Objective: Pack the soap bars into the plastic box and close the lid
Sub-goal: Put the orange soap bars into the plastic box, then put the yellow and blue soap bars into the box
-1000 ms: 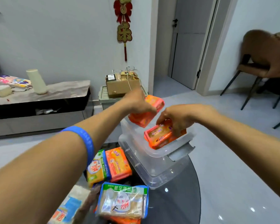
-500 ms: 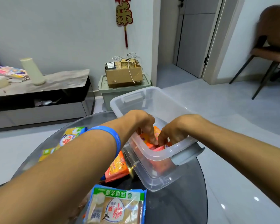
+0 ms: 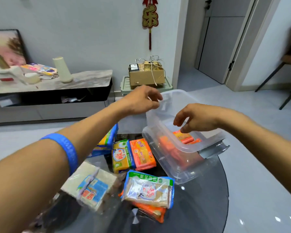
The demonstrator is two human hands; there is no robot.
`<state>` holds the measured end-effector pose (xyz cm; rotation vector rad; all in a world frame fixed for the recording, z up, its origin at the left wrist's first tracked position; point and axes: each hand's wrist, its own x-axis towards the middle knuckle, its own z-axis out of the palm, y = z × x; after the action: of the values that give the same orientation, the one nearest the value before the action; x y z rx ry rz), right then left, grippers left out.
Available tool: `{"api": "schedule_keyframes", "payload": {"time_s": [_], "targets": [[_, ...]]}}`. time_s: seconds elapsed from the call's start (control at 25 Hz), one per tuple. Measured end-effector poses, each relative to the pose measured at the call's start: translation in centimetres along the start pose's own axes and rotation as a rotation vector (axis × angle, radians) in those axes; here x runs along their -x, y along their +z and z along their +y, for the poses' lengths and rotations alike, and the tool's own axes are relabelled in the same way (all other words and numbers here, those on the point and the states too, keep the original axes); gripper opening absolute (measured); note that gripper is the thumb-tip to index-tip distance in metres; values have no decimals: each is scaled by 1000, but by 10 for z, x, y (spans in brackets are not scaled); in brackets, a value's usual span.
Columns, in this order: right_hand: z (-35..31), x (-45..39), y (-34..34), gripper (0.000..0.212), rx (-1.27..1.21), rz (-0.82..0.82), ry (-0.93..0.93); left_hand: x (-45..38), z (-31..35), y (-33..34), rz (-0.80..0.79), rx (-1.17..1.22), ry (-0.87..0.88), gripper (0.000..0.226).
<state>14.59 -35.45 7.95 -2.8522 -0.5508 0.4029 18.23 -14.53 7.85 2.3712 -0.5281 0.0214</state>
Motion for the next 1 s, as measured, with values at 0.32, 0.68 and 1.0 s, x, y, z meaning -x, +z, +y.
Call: {"api": "schedule_keyframes", "payload": {"time_s": [0.32,0.68,1.0], "targets": [[-138,-14,55,27,-10,412,-141,111,-120,-41,-161,-444,-499,57],[-121,-56,149,45,95,73,248,95,-145,9,69,-376,-604,57],[-130,-50,138,60,-9,243,275,95,-141,-10,295,-127,-584,52]]}}
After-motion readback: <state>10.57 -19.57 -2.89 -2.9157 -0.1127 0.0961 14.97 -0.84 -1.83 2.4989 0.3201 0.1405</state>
